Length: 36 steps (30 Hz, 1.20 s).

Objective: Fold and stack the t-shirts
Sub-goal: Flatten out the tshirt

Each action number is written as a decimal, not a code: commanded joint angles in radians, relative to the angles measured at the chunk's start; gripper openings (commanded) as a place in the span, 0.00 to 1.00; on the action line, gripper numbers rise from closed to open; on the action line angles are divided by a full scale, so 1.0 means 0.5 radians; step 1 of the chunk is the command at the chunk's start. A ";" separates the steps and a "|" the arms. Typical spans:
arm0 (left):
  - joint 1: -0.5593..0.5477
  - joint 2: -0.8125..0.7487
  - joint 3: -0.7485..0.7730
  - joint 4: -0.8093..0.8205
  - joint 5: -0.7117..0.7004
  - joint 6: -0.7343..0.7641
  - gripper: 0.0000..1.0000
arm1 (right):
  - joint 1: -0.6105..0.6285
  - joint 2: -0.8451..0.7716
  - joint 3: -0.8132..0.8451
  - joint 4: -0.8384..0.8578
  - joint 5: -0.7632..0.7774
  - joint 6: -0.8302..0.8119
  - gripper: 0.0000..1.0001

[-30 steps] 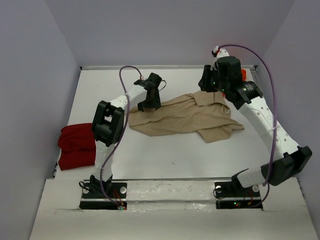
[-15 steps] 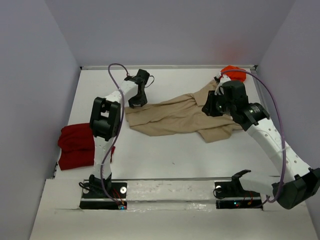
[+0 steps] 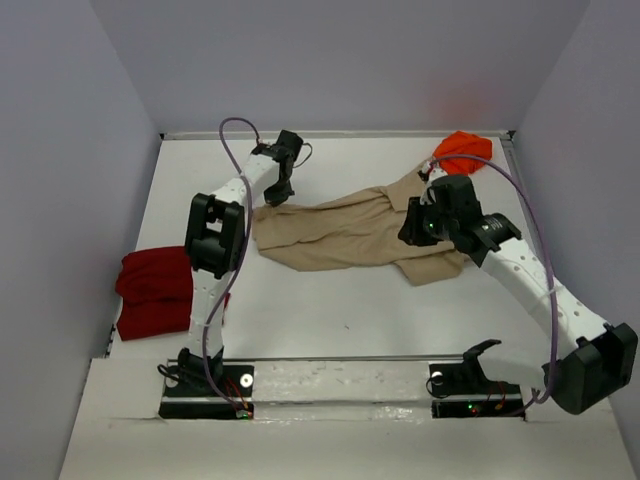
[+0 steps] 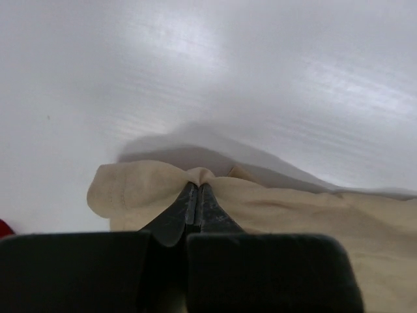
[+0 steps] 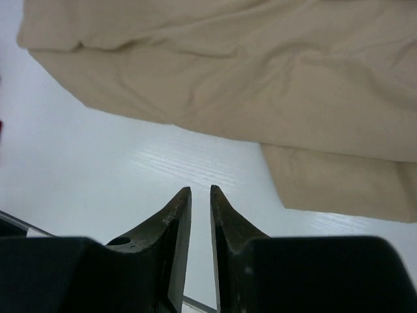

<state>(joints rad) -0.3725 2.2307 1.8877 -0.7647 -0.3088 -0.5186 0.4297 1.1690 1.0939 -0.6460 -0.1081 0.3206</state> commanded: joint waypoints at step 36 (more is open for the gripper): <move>0.061 -0.504 0.062 0.112 0.029 0.157 0.99 | 0.242 0.405 -0.313 0.240 0.566 0.564 0.54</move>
<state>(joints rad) -0.3454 2.0823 1.9358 -0.7418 -0.2619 -0.4515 0.5446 1.4101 0.9836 -0.5568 0.0902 0.5323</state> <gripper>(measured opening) 0.989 0.533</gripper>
